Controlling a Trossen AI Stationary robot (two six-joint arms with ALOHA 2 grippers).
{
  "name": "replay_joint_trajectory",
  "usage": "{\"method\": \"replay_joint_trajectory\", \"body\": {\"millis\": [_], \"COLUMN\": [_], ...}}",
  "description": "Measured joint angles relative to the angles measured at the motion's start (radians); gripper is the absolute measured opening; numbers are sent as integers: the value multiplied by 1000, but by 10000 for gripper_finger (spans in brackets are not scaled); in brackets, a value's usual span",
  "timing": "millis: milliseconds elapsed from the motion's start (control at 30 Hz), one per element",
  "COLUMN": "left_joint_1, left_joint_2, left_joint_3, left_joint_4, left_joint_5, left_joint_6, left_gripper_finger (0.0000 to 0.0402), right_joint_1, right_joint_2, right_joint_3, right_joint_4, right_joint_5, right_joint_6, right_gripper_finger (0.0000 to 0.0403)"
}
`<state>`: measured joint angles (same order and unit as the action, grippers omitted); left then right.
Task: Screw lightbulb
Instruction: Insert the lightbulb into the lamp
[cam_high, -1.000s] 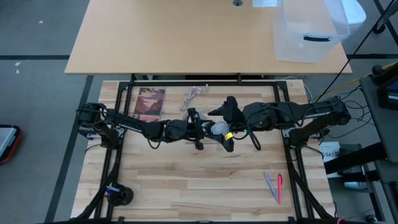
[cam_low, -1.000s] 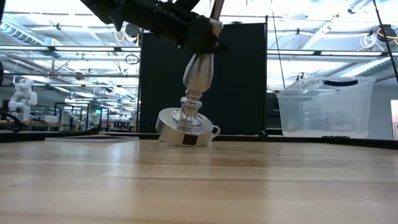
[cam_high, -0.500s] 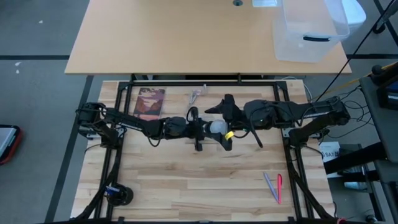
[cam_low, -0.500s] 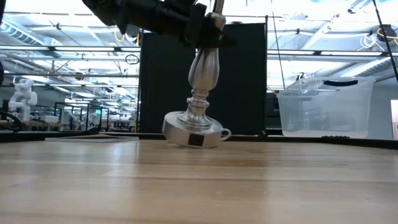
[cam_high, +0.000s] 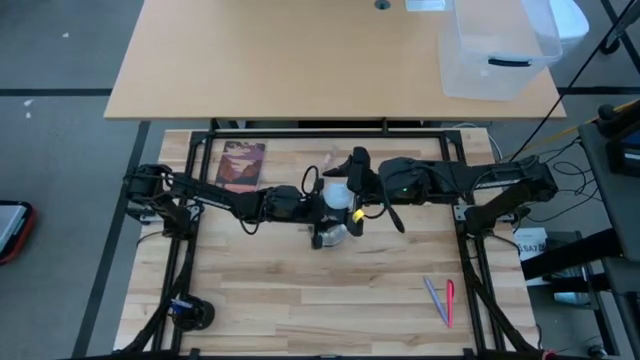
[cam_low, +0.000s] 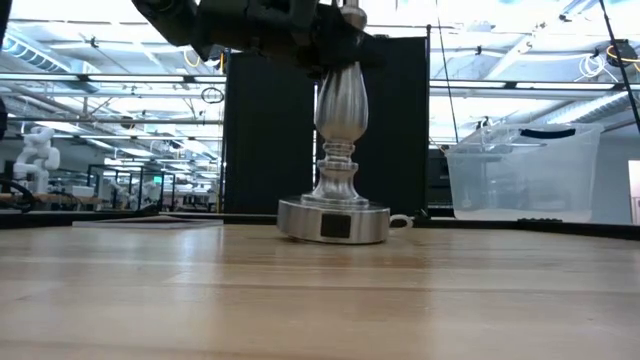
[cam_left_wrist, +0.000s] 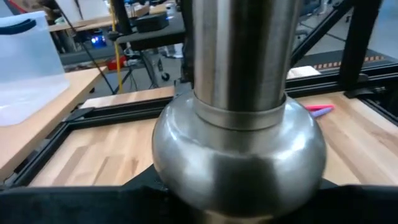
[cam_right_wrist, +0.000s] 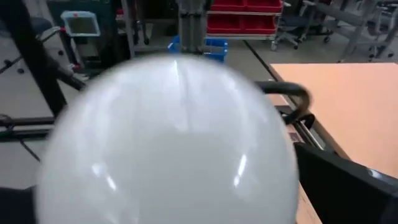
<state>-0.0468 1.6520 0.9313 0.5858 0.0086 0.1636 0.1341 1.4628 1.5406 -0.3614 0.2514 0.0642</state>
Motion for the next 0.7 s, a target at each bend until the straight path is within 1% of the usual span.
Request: {"method": "replay_joint_trajectory", "body": {"millis": [133,467,700], "left_joint_1": [-1,17,22], "left_joint_2": [0,0,0], "left_joint_3": [0,0,0], "left_joint_4": [7,2,-3], "left_joint_5": [2,19,29], "left_joint_6": [3,-32,-56], "left_gripper_finger": [130,130,130], "right_joint_1": [1,2,2], "right_joint_2": [5,6,5], "right_joint_3": [0,1,1], "right_joint_4": [29,35,-4], "right_joint_5": [-42,-42,-40], "right_joint_6": [-17,-51,-51], "right_gripper_finger": [398,398,398]}}
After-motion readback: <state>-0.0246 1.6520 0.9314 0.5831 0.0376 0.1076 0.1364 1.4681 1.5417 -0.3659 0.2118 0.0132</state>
